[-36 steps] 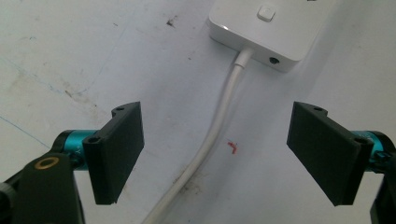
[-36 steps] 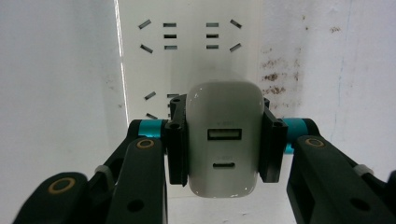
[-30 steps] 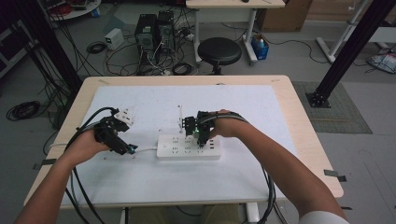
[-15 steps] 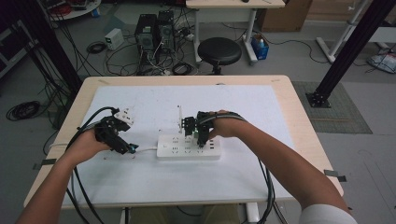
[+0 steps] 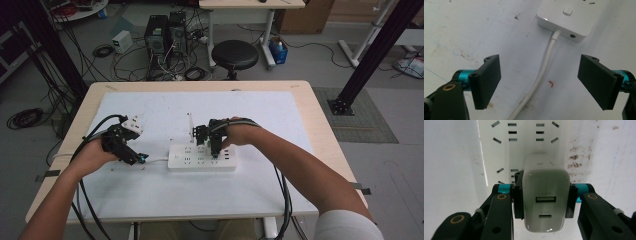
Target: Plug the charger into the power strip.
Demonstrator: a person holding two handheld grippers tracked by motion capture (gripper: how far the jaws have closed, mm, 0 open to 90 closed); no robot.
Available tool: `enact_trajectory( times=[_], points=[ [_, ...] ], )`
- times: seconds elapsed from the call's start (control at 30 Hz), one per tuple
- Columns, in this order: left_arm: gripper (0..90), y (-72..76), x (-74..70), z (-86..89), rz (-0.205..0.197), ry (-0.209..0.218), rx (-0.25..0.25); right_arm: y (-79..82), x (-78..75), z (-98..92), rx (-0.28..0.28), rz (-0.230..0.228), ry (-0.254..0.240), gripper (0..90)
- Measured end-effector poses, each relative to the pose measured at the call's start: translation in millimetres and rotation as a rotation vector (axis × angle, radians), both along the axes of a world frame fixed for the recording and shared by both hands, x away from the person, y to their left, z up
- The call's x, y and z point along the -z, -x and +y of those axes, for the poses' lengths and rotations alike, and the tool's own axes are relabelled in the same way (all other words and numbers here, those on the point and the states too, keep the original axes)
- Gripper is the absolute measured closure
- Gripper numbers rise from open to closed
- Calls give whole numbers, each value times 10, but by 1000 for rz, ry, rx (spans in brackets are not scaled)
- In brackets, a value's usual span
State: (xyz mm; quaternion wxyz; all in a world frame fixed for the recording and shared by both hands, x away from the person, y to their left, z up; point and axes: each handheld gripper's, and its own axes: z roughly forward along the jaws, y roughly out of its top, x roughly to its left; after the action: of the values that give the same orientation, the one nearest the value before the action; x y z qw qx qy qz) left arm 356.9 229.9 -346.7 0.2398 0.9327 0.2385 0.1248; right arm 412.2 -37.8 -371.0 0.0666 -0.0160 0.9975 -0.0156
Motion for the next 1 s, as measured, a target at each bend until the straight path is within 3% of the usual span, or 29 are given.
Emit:
enact_trajectory(
  times=[0.07,0.13,0.23,0.43,0.5,0.57,0.63,0.7,0.73,0.8,0.87,0.9,1.0],
  points=[
    [189,5,-3,3,-2,-6,5,71,12,-7,9,-45,-10,623],
    [189,-1,-1,5,-2,-12,8,72,10,-4,12,-45,-5,623],
    [189,-19,13,0,3,-5,4,23,6,14,6,-14,6,623],
    [189,-37,32,2,10,-11,8,-17,12,124,1,5,88,624],
    [189,-32,40,-2,9,-6,3,-42,11,119,12,19,82,624],
    [189,-27,53,1,13,-13,10,-112,10,81,39,66,51,623],
    [189,-26,62,7,15,-11,8,-73,15,86,32,43,51,624],
    [189,-25,62,5,15,-7,5,41,31,87,-2,-33,58,624],
    [189,-25,64,1,14,-5,7,85,40,82,8,-59,49,624],
    [189,-20,62,-2,16,-5,7,84,40,60,11,-62,34,623],
    [189,-13,60,0,12,-3,6,65,40,60,10,-48,31,624],
    [189,-13,51,12,13,-11,11,6,37,58,27,-5,21,624],
    [189,-21,66,34,18,-8,3,-47,36,96,18,24,51,624]
  ],
)
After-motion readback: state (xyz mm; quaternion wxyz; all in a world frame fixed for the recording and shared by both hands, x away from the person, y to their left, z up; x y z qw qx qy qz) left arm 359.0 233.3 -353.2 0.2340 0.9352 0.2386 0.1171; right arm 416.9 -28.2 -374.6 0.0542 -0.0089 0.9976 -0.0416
